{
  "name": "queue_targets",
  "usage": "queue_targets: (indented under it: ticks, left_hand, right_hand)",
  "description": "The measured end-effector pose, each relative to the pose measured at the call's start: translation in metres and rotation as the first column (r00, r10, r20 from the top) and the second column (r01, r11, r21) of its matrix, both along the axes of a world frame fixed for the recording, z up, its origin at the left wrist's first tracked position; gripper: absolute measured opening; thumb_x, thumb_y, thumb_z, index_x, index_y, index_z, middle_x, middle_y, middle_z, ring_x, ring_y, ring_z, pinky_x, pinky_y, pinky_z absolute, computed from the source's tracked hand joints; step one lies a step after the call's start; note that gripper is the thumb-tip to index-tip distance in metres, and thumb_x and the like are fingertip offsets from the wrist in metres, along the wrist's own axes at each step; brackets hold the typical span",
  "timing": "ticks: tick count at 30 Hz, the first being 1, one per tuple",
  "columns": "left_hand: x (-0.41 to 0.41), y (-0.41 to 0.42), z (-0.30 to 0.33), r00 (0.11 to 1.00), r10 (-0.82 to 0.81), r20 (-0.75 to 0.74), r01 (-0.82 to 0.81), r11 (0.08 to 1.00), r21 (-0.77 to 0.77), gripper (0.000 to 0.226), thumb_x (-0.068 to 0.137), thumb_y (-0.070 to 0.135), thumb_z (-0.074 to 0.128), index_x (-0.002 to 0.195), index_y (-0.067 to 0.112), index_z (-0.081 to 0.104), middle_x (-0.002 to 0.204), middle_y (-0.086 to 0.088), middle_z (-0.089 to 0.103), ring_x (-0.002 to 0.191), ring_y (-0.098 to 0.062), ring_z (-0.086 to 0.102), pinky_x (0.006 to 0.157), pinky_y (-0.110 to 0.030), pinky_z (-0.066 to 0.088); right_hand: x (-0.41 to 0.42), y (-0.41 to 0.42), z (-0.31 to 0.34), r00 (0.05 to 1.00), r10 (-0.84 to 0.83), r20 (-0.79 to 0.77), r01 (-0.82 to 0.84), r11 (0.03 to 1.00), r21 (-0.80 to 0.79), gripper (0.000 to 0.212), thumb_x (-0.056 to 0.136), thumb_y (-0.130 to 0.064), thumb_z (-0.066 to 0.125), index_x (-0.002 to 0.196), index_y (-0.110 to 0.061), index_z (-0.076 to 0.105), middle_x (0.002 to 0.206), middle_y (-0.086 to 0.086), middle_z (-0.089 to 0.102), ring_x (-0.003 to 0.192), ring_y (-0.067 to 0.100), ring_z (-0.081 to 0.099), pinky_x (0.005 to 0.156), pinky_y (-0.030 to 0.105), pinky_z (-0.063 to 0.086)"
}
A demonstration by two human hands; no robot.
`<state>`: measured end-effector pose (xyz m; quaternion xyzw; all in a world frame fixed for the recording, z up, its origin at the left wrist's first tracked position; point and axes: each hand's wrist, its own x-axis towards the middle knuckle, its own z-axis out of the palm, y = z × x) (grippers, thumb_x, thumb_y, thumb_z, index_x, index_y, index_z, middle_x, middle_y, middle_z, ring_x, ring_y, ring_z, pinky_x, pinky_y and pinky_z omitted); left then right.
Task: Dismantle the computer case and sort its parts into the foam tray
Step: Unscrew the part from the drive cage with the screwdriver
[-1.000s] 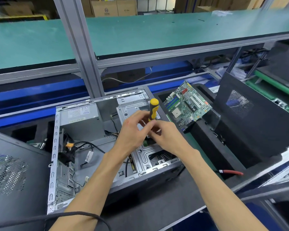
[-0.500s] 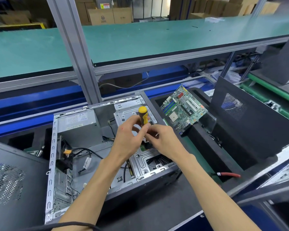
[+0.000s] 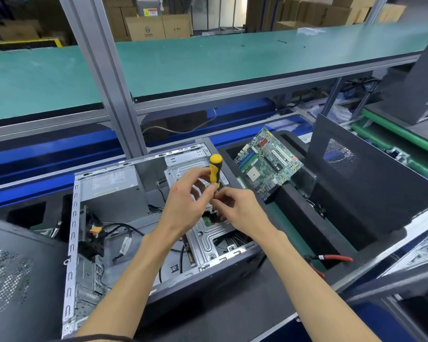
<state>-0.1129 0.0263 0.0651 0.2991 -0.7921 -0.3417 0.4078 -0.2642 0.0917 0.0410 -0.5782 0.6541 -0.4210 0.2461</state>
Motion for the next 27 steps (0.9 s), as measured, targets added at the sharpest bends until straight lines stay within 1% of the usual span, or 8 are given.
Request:
queue_targets:
  ticks: [4,10,15,17,20,22,25,27]
  left_hand:
    - [0.000,-0.004,0.003,0.999,0.020,-0.034,-0.017,0.996,0.083,0.023,0.088,0.023,0.075,0.101,0.023,0.056,0.093,0.010,0.062,0.085,-0.014,0.062,0.072,-0.027,0.053]
    - [0.001,0.000,0.019,0.998,-0.053,-0.028,0.054,0.997,0.055,0.050,0.095,0.018,0.063,0.127,0.054,0.049,0.105,0.019,0.063,0.091,-0.012,0.063,0.075,-0.018,0.052]
    - [0.001,-0.005,0.024,0.996,-0.062,0.063,0.062,0.998,0.000,0.016,0.092,0.020,0.068,0.103,0.029,0.061,0.091,0.015,0.062,0.081,-0.010,0.059,0.071,-0.021,0.050]
    - [-0.001,-0.006,0.027,0.996,-0.050,0.078,0.050,0.999,0.003,0.015,0.089,0.020,0.070,0.098,0.022,0.059,0.088,0.013,0.061,0.082,-0.009,0.059,0.070,-0.021,0.050]
    - [-0.004,-0.006,0.034,0.994,-0.015,0.104,0.012,0.999,0.030,0.023,0.085,0.024,0.076,0.093,0.019,0.054,0.085,0.008,0.059,0.080,-0.013,0.059,0.069,-0.029,0.052]
    - [-0.003,-0.003,0.041,0.994,-0.047,0.096,0.045,0.999,0.027,0.029,0.085,0.022,0.077,0.100,0.023,0.053,0.093,0.009,0.059,0.080,-0.014,0.060,0.069,-0.033,0.052]
    - [0.002,0.001,0.057,0.976,-0.156,0.154,0.174,0.978,-0.113,0.051,0.090,0.012,0.069,0.132,0.033,0.051,0.116,0.009,0.054,0.091,-0.013,0.059,0.074,-0.026,0.053]
    - [0.004,0.002,0.069,0.963,-0.157,0.220,0.201,0.960,-0.197,0.045,0.093,0.007,0.065,0.132,0.027,0.059,0.113,0.005,0.056,0.089,-0.013,0.059,0.075,-0.024,0.052]
  right_hand:
    - [0.000,-0.001,-0.003,0.995,0.051,-0.081,-0.051,0.999,0.005,0.014,0.099,-0.024,0.067,0.100,-0.014,0.076,0.075,-0.004,0.072,0.063,0.005,0.065,0.063,0.017,0.051]
    - [-0.004,-0.002,-0.002,0.995,0.081,-0.051,-0.080,0.997,0.025,0.013,0.101,-0.018,0.062,0.094,-0.019,0.073,0.074,-0.004,0.066,0.062,0.015,0.066,0.068,0.038,0.059]
    - [-0.005,0.001,0.006,0.968,0.137,-0.209,-0.135,0.990,0.024,0.024,0.102,-0.017,0.059,0.079,-0.026,0.061,0.070,-0.015,0.052,0.063,0.002,0.054,0.061,0.020,0.039]
    - [-0.004,0.002,0.008,0.948,0.162,-0.273,-0.158,0.987,0.038,0.021,0.103,-0.016,0.057,0.083,-0.017,0.065,0.072,-0.015,0.046,0.065,0.002,0.047,0.062,0.022,0.029]
    - [-0.003,0.003,0.005,0.940,0.176,-0.291,-0.169,0.984,0.050,0.019,0.104,-0.013,0.052,0.096,-0.007,0.069,0.082,-0.004,0.051,0.073,0.012,0.045,0.069,0.027,0.032]
    - [-0.002,0.005,0.005,0.943,0.181,-0.278,-0.175,0.984,0.046,0.019,0.105,-0.012,0.050,0.096,-0.011,0.067,0.086,-0.001,0.053,0.077,0.014,0.047,0.070,0.029,0.034]
    - [-0.003,0.005,0.004,0.940,0.197,-0.280,-0.199,0.980,0.023,0.020,0.105,-0.010,0.049,0.090,-0.019,0.059,0.085,-0.002,0.053,0.078,0.016,0.048,0.071,0.033,0.037]
    - [-0.005,0.005,0.001,0.939,0.202,-0.278,-0.203,0.979,0.028,0.018,0.105,-0.012,0.050,0.095,-0.013,0.065,0.088,-0.001,0.057,0.083,0.020,0.054,0.075,0.036,0.043]
